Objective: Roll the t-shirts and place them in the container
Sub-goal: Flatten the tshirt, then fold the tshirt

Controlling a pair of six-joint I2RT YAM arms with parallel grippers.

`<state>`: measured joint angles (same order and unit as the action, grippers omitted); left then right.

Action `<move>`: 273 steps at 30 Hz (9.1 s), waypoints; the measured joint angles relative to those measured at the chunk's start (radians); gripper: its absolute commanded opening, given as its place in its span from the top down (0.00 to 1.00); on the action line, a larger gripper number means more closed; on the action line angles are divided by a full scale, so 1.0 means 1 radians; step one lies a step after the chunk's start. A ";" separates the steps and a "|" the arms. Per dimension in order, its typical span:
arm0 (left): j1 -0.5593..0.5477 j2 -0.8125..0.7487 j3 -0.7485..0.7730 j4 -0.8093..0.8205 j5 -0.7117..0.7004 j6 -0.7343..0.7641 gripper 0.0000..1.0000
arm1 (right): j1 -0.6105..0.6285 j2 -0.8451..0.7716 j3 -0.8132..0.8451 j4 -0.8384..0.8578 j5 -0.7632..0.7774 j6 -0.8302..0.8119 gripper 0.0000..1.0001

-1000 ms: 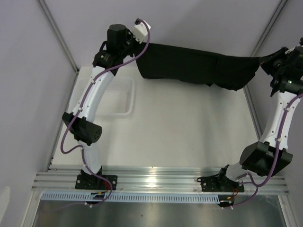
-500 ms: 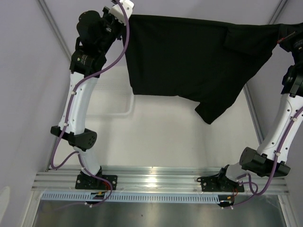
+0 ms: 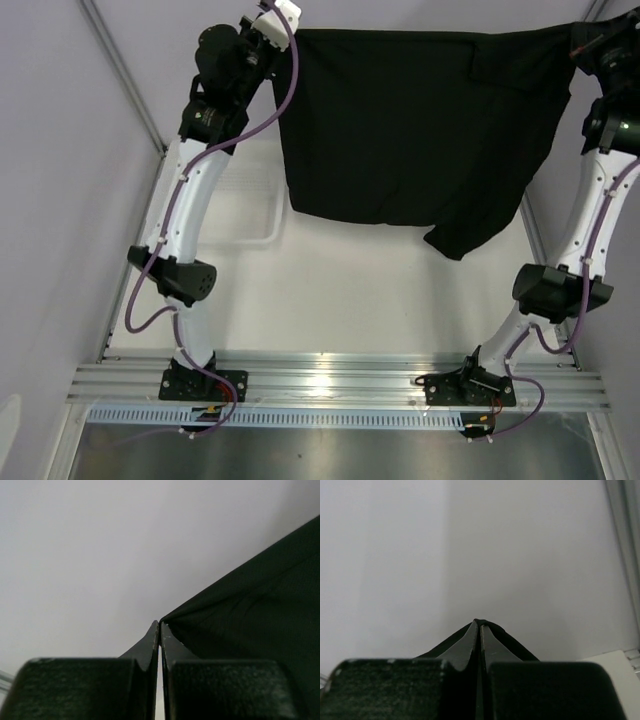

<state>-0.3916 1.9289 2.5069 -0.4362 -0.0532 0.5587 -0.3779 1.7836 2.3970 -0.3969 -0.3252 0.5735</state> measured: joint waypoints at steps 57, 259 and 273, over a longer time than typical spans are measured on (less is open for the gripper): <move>-0.046 -0.325 -1.251 -0.217 0.251 0.008 0.99 | 0.117 -0.631 -1.470 -0.259 0.120 -0.068 1.00; -0.187 -0.279 -1.437 -0.481 0.242 0.147 0.45 | -0.076 -0.367 -1.561 -0.354 0.346 -0.104 0.58; -0.062 -0.187 -1.152 -0.499 0.275 0.040 0.46 | 0.050 -0.368 -1.463 -0.274 0.275 -0.106 0.76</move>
<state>-0.4538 1.7424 1.3552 -0.9352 0.2218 0.5991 -0.3283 1.4155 0.9340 -0.6704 -0.0502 0.4671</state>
